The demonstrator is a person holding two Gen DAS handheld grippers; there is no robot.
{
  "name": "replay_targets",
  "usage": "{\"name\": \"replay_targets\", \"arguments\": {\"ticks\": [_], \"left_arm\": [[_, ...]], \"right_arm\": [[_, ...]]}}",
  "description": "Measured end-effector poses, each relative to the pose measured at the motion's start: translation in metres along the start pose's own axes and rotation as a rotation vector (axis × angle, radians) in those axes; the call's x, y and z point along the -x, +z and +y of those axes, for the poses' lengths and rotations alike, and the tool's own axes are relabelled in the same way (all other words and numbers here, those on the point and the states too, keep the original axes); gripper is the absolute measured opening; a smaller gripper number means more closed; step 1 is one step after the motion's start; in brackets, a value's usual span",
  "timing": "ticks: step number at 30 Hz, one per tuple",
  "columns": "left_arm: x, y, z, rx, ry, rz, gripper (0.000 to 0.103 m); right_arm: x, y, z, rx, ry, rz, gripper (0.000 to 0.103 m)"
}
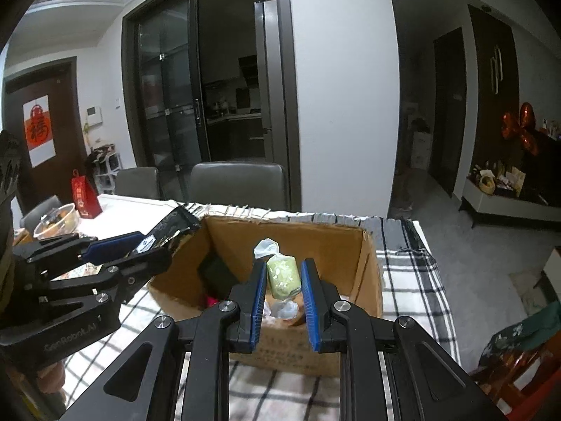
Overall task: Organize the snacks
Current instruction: 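Open both grippers to drop the cracker pack and candy into the box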
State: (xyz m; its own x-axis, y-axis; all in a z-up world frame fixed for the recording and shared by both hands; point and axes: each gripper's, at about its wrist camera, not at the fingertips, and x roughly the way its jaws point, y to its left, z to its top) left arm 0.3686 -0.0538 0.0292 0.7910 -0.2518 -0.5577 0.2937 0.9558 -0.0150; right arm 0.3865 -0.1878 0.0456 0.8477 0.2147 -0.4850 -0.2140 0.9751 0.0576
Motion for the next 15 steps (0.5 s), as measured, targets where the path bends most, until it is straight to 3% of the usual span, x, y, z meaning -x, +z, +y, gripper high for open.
{"name": "replay_targets", "arguments": {"ticks": [6, 8, 9, 15], "left_arm": [[-0.024, 0.020, -0.004, -0.020, -0.022, 0.008, 0.035], [-0.029, 0.024, -0.004, -0.019, -0.002, 0.003, 0.055], [-0.028, 0.025, -0.004, -0.015, 0.005, -0.006, 0.058], [-0.015, 0.013, -0.002, 0.003, 0.050, -0.007, 0.060]], "right_arm": [[-0.015, 0.009, -0.009, 0.000, -0.021, 0.001, 0.022], [-0.020, 0.011, -0.011, -0.003, -0.042, 0.010, 0.028], [-0.020, 0.011, -0.011, -0.007, -0.053, 0.014, 0.037], [-0.005, -0.001, -0.010, -0.015, -0.075, 0.008, 0.041]]}}
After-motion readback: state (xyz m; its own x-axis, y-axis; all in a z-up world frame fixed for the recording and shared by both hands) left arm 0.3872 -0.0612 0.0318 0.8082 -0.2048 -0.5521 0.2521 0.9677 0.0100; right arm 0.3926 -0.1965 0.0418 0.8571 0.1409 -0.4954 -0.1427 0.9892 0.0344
